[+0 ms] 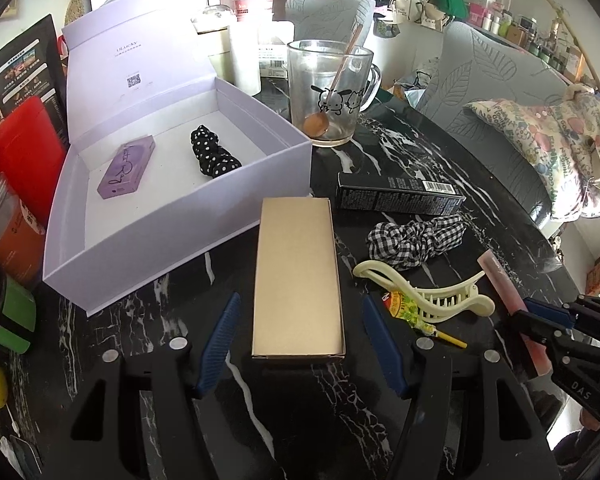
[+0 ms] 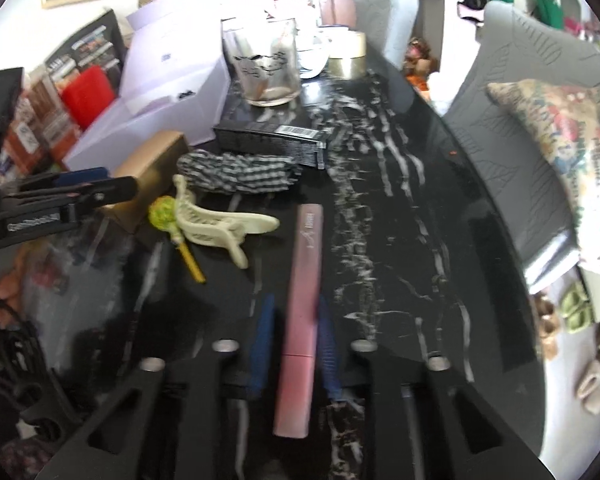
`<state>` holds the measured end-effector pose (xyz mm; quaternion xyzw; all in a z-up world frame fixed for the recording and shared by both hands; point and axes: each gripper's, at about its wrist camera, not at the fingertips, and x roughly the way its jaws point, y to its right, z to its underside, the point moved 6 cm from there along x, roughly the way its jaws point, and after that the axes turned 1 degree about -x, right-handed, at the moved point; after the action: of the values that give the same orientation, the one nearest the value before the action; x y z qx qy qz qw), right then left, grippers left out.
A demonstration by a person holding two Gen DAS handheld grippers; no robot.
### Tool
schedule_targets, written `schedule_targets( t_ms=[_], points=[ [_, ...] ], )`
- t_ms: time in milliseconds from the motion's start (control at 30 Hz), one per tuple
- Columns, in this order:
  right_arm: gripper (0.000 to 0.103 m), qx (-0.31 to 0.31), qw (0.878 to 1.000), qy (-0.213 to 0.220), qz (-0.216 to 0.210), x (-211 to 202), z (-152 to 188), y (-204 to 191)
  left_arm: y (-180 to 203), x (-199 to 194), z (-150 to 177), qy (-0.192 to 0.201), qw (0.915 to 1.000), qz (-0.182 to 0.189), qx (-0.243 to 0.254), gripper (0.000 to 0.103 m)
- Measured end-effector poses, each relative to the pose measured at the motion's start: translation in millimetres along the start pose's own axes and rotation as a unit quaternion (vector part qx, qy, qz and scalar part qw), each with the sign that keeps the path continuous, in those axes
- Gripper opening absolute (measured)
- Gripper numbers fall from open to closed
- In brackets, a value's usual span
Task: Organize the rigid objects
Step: 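Lower the left tool onto the gold box and grasp it while the right tool holds the comb, then carry the gold box with the left tool while the right tool carries the comb to the lavender box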
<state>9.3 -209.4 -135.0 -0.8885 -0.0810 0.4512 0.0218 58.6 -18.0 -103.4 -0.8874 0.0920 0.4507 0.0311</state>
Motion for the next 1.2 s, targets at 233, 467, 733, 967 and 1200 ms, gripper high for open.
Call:
schedule_targets(
  t_ms=[233, 467, 733, 967, 1200],
  points=[
    [0.014, 0.003, 1.0, 0.005, 0.015, -2.9, 3.8, -0.3, 0.4, 12.9, -2.9, -0.001, 1.0, -0.004, 0.004, 0.063],
    [0.014, 0.045, 0.999, 0.013, 0.019, -11.2, 7.3, 9.2, -4.6, 26.6, -9.7, -0.015, 0.9998, 0.002, -0.012, 0.044],
    [0.014, 0.053, 0.998, 0.026, 0.027, -23.0, 4.0, 9.9, 1.8, 10.2, -5.4, -0.005, 0.9999, 0.009, 0.008, 0.043],
    [0.014, 0.038, 0.999, 0.034, 0.018, -25.7, -4.0, -5.1, -10.8, -8.5, 0.5, 0.001, 0.9998, 0.012, -0.013, 0.043],
    [0.014, 0.01, 0.999, 0.039, -0.003, -23.9, -13.6, -30.4, -30.2, -27.6, 8.8, 0.01, 0.9993, -0.002, -0.037, 0.043]
  ],
)
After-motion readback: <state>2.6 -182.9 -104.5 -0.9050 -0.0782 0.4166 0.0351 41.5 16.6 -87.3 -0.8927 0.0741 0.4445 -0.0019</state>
